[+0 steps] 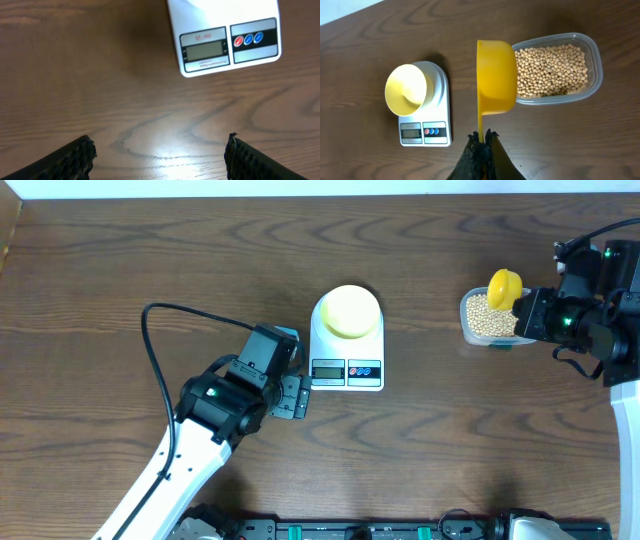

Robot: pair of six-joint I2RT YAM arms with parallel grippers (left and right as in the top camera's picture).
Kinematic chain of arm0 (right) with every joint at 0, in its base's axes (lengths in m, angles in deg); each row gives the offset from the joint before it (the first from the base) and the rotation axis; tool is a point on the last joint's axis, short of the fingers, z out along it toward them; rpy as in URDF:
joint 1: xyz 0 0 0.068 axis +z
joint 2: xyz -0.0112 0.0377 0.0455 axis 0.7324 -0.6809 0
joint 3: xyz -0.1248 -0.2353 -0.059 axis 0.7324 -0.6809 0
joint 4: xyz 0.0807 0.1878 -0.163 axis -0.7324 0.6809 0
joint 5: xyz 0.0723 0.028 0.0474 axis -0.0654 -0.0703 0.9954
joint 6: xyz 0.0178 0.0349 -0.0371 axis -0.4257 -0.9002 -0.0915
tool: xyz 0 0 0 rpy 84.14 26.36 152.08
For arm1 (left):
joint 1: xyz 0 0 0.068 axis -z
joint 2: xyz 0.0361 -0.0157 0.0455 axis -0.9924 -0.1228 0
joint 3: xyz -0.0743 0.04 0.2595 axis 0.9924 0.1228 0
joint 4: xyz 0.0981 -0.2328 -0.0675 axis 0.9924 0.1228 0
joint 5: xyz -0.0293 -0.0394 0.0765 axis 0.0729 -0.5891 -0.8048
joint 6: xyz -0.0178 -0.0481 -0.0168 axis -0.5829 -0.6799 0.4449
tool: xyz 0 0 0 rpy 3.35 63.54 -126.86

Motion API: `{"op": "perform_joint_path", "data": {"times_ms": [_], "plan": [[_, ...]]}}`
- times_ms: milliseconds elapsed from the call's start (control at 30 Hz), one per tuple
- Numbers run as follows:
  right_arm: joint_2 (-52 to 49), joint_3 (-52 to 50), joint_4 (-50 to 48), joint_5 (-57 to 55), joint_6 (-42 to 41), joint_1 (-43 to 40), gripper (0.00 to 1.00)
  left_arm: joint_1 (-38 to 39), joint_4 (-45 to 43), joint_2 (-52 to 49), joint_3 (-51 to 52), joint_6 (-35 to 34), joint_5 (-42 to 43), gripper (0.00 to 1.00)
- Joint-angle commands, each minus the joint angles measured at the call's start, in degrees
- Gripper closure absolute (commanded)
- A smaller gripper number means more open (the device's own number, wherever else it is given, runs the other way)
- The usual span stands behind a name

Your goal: Scoop item into bowl and weigh 50g on scale

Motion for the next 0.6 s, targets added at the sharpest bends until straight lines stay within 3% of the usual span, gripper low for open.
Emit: {"op": "perform_joint_path", "data": {"times_ms": [0, 100, 133, 200, 300, 367, 433, 567], "plan": [[0.57, 1.25, 0.22, 0.31, 2.08, -0.17, 0.99, -0.22, 0.39, -0.5, -0.11, -0.11, -0.92, 0.15], [0.57, 1.25, 0.26, 0.28, 2.58, -0.17, 0.99, -0.22, 0.37, -0.52, -0.11, -0.13, -0.9, 0.16], [0.57, 1.25, 0.26, 0.26, 2.89, -0.17, 0.99, -0.22, 0.31, -0.52, -0.11, -0.13, -0.92, 0.21], [0.57, 1.25, 0.26, -0.24, 3.1, -0.17, 0.99, -0.22, 0.33, -0.52, -0.11, -0.13, -0.9, 0.37], [0.57, 1.25, 0.24, -2.05, 3.1, -0.17, 0.99, -0.22, 0.11, -0.52, -0.11, -0.11, -0.9, 0.51], [0.57, 1.25, 0.04, -3.06, 3.1, -0.17, 0.99, -0.22, -0.46, -0.52, -0.11, -0.13, -0.87, 0.66], [0.57, 1.25, -0.44, -3.17, 3.08, -0.17, 0.99, -0.22, -1.25, -0.5, -0.11, -0.15, -0.02, 0.89], [0.57, 1.25, -2.43, -3.15, 3.06, -0.17, 0.99, -0.22, -4.85, -0.5, -0.11, -0.15, 6.51, 0.93]]}}
